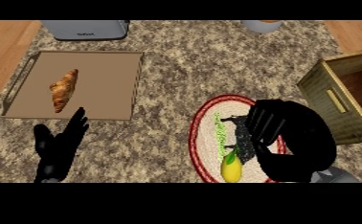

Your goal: Pick the lemon from the placemat and place it in the basket

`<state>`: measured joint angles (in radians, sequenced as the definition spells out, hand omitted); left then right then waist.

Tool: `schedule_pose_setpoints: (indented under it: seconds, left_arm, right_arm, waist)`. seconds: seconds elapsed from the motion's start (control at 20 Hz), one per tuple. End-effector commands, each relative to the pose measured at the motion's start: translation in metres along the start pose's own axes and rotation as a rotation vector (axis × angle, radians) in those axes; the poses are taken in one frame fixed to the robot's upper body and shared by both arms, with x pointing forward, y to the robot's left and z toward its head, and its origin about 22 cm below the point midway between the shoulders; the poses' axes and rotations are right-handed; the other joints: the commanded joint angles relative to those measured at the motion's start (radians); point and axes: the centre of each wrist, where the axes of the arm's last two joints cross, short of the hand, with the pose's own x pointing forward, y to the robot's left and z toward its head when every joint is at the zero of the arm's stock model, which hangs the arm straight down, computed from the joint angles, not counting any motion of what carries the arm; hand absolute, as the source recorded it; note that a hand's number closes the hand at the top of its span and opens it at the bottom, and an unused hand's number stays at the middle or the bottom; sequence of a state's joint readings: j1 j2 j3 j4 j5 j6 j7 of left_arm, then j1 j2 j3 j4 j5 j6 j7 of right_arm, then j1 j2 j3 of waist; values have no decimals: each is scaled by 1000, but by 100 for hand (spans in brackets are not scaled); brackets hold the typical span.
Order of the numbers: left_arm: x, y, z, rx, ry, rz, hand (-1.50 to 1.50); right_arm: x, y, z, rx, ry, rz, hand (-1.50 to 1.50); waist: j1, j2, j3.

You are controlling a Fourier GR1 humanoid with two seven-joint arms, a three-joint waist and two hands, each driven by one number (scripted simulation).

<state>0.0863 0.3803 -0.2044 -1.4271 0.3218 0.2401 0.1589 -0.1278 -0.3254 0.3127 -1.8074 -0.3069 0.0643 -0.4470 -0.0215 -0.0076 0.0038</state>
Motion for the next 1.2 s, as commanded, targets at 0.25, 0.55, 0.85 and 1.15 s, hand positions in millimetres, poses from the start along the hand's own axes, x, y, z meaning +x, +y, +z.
schedule_pose_setpoints:
  seconds: [0.25,0.55,0.85,1.15]
  left_arm:
    - [-30,2,12,-3,134,-32,0]
    - [-39,16,26,26,145,-25,0]
    - [-41,13,29,22,146,-22,0]
    - [-36,31,25,52,129,-44,0]
  right_arm:
    - [0,111,45,-87,-30,321,-150]
    - [33,46,76,-190,135,843,-150]
    - [120,32,87,-55,260,1049,-150]
    - [166,31,94,173,494,1098,-150]
  waist:
    - [-15,-6,-7]
    - [-55,-15,-12]
    - [-67,-10,-12]
    - [-63,-5,-11]
